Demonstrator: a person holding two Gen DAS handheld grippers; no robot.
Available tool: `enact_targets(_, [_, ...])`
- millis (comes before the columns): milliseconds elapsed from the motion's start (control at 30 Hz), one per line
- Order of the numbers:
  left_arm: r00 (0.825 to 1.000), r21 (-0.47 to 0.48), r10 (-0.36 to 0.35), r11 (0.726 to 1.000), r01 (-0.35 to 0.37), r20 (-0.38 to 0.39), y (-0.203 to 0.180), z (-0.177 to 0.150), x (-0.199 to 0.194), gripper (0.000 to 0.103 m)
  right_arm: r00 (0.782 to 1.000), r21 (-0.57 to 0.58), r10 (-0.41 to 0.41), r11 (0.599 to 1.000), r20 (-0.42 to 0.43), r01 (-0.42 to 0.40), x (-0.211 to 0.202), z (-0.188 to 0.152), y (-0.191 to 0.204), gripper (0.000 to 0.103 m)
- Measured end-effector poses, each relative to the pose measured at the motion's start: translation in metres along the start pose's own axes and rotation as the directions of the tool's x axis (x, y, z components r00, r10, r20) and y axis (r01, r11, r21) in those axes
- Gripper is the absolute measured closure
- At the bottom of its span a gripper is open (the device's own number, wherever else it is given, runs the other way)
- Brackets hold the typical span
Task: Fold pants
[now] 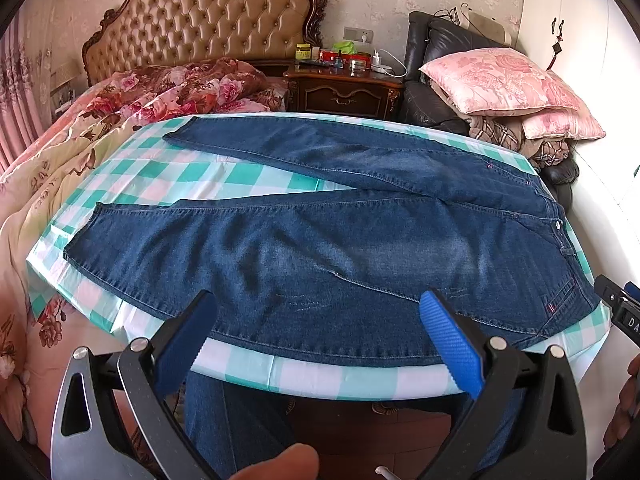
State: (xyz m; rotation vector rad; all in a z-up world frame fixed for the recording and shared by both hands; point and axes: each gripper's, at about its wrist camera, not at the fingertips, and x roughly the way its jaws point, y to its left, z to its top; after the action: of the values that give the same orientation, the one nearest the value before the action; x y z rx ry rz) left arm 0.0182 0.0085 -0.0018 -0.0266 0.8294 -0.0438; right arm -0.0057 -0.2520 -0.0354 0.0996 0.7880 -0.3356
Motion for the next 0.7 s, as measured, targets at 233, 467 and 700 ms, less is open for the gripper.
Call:
enact_targets(233, [1.0,0.0,-0.002,1.0,0.002,0.0,-0.0001,-0.0001,0.0,0.001,1.0,-0.001,0.001,1.0,0.0,-0.001,0.0003,0.0004,-0.0003,0.02])
enact_targets(467, [1.0,0.0,-0.003,1.0,0.003,0.0,-0.0001,-0.0001,0.0002,0.002,1.0,-0.001,0.0,1.0,0.001,0.0,0.0004,0.0002,0.0002,0.02])
enact_targets(700, [1.0,-0.001,-0.003,1.0,0.003,0.0,-0.0002,0.0001,0.0003,0.002,1.0,-0.002,-0.001,1.0,0.001,0.001,0.0005,0.0005,0.0003,0.02])
